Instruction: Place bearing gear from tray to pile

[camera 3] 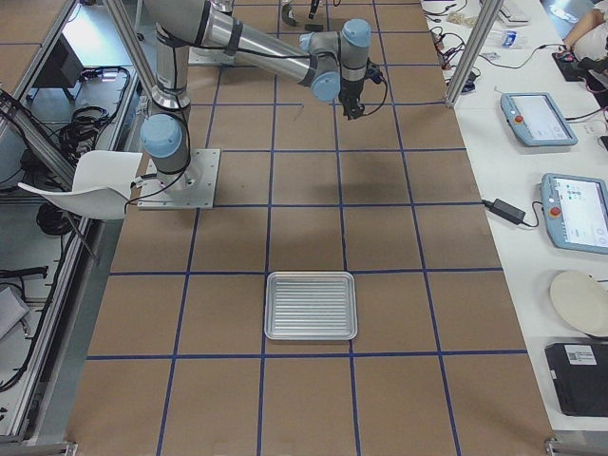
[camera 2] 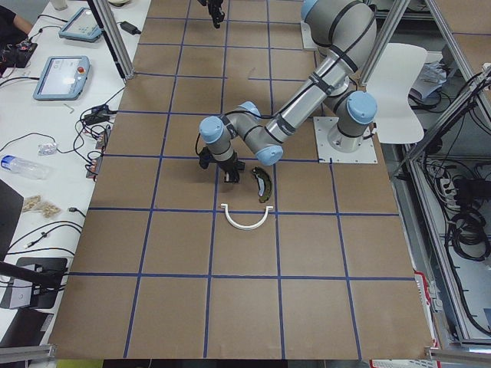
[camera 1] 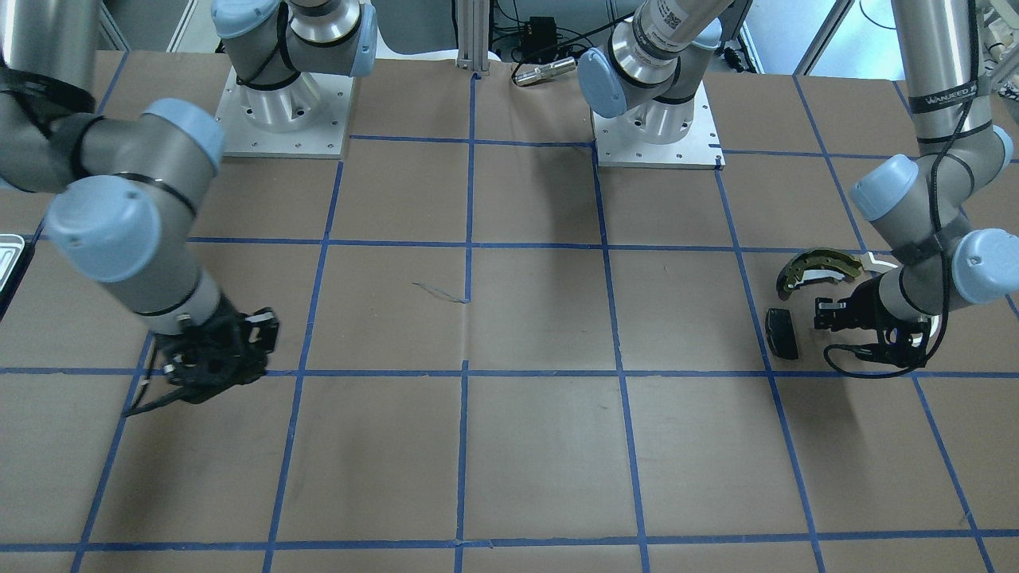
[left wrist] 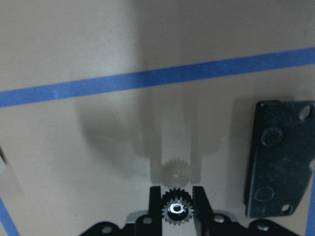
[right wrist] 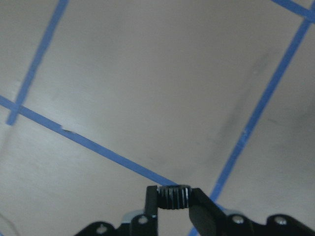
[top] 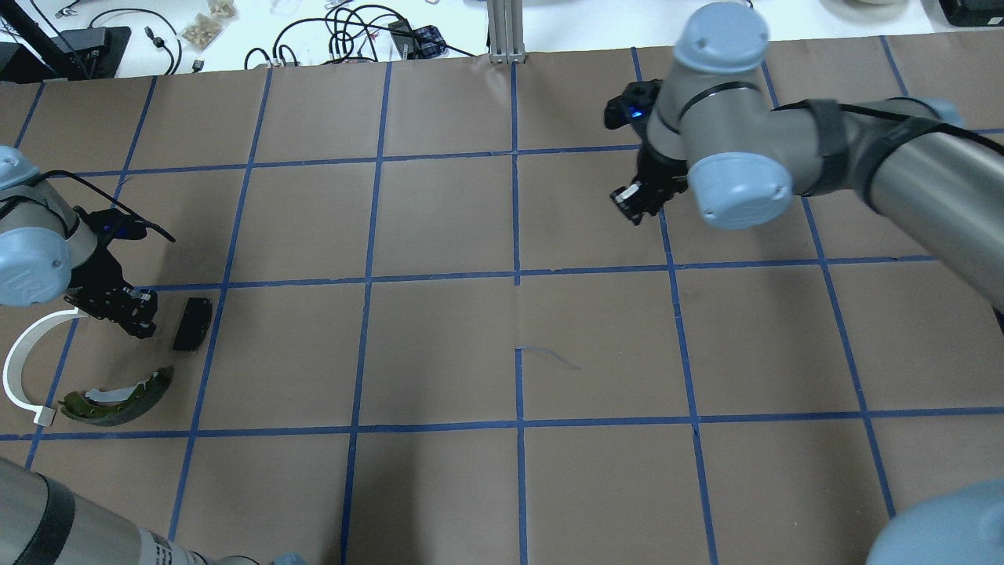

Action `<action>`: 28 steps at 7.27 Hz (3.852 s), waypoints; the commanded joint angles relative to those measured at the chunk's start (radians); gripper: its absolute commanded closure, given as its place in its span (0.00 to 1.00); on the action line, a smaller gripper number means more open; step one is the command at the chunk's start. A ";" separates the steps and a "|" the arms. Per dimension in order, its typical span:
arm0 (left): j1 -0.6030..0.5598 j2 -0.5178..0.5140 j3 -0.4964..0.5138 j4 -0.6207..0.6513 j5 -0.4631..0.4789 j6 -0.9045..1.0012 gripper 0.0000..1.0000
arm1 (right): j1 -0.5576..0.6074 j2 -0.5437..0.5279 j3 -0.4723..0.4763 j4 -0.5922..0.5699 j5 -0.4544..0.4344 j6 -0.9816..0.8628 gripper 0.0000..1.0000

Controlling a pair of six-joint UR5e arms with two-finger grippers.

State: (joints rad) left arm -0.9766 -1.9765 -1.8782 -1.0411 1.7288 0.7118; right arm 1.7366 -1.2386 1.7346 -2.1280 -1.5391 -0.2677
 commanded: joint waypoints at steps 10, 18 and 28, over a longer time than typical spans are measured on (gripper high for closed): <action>-0.290 0.073 0.229 -0.217 -0.107 -0.279 0.00 | 0.215 0.119 -0.026 -0.129 0.039 0.430 0.00; -0.752 0.006 0.211 -0.174 -0.215 -0.909 0.00 | -0.097 -0.228 -0.314 0.557 -0.016 0.178 0.00; -0.846 -0.070 0.102 -0.040 -0.192 -0.904 0.40 | -0.118 -0.242 -0.297 0.596 -0.030 0.205 0.00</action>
State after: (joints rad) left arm -1.8235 -2.0474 -1.7695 -1.0824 1.5353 -0.1943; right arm 1.6163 -1.4751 1.4386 -1.5254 -1.5687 -0.0673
